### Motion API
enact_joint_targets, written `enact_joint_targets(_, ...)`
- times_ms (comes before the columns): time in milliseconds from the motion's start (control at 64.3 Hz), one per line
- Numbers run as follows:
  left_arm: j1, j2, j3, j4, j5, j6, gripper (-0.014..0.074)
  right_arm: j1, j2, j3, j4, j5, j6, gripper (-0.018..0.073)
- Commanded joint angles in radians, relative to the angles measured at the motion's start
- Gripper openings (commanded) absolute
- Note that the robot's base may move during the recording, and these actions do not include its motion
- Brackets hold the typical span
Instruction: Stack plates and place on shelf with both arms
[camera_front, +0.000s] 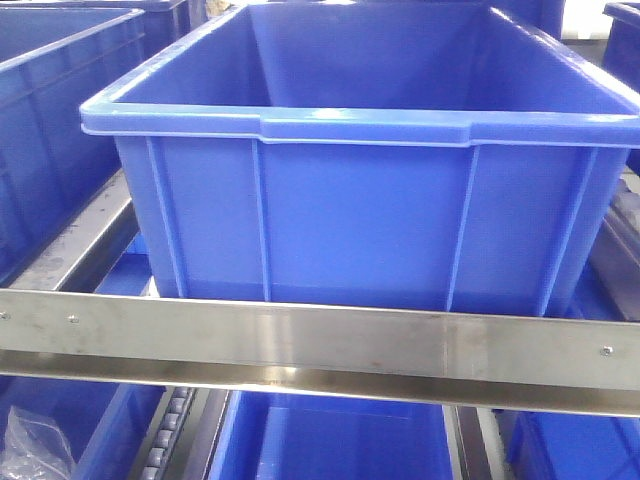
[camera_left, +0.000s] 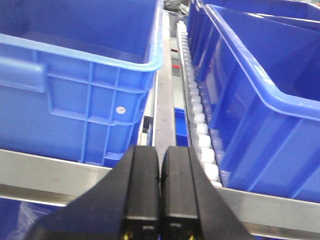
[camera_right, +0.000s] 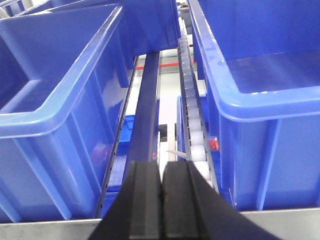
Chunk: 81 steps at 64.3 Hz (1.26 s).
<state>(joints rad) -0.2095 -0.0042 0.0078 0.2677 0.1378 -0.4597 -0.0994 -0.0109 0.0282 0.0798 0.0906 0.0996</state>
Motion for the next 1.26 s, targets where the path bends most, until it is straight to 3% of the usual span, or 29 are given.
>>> enact_joint_targets(0, -0.008, -0.021, 0.002, -0.006, -0.086, -0.009, 0.0097, 0.000, -0.017, 0.001, -0.013, -0.091, -0.009, 0.0056)
enact_joint_targets(156, -0.008, -0.021, 0.002, -0.028, -0.101, 0.006, 0.0097, 0.000, -0.017, 0.001, -0.013, -0.091, -0.009, 0.0056)
enact_joint_targets(311, -0.004, -0.021, 0.002, -0.141, -0.114, 0.182, 0.0097, -0.001, -0.017, 0.001, -0.013, -0.091, -0.009, 0.0056)
enact_joint_targets(1245, 0.000, -0.021, 0.002, -0.141, -0.107, 0.180, 0.0097, -0.001, -0.017, 0.001, -0.013, -0.091, -0.009, 0.0056)
